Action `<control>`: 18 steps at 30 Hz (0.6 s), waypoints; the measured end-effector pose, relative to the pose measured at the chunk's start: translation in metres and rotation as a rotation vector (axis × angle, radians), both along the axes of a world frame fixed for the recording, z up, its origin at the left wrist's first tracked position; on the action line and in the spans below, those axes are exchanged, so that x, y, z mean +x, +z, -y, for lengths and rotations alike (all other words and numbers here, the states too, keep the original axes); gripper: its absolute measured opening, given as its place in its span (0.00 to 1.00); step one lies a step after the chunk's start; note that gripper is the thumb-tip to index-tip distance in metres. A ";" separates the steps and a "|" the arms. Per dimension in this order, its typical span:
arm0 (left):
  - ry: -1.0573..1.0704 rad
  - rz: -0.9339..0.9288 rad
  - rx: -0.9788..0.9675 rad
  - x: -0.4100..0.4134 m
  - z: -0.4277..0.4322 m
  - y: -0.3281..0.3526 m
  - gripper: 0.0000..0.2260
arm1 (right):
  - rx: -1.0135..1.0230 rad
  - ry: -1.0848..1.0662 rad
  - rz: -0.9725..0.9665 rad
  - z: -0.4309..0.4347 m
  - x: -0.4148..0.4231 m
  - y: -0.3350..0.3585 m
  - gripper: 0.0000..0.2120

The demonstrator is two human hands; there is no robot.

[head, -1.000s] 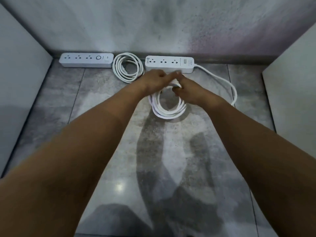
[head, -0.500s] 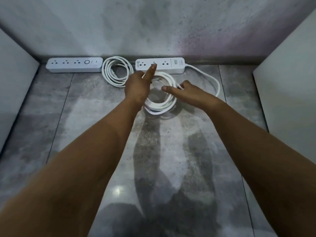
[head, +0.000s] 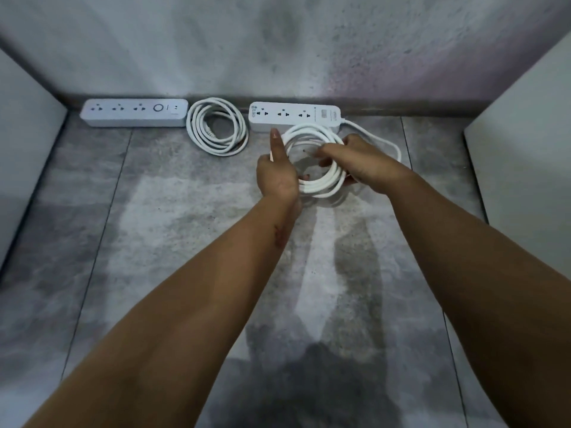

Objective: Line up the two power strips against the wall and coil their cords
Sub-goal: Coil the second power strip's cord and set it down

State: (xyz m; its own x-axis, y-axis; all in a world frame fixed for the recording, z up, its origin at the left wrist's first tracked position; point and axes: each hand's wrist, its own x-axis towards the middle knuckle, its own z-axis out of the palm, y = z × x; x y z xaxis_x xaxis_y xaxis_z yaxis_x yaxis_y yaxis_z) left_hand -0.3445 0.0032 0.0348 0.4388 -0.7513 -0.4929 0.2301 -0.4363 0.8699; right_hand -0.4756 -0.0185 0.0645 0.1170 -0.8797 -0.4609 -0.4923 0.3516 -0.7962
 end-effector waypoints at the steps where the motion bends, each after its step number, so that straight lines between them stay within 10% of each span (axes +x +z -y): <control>1: 0.015 -0.062 -0.008 -0.002 -0.001 0.002 0.30 | -0.013 -0.021 -0.004 0.001 -0.001 0.000 0.10; 9: -0.201 -0.151 0.118 0.002 -0.001 -0.005 0.32 | -0.184 0.053 -0.219 0.011 -0.003 -0.017 0.14; 18: -0.961 0.899 -0.297 0.034 0.037 0.007 0.32 | -0.256 0.232 -0.238 0.009 -0.005 -0.020 0.10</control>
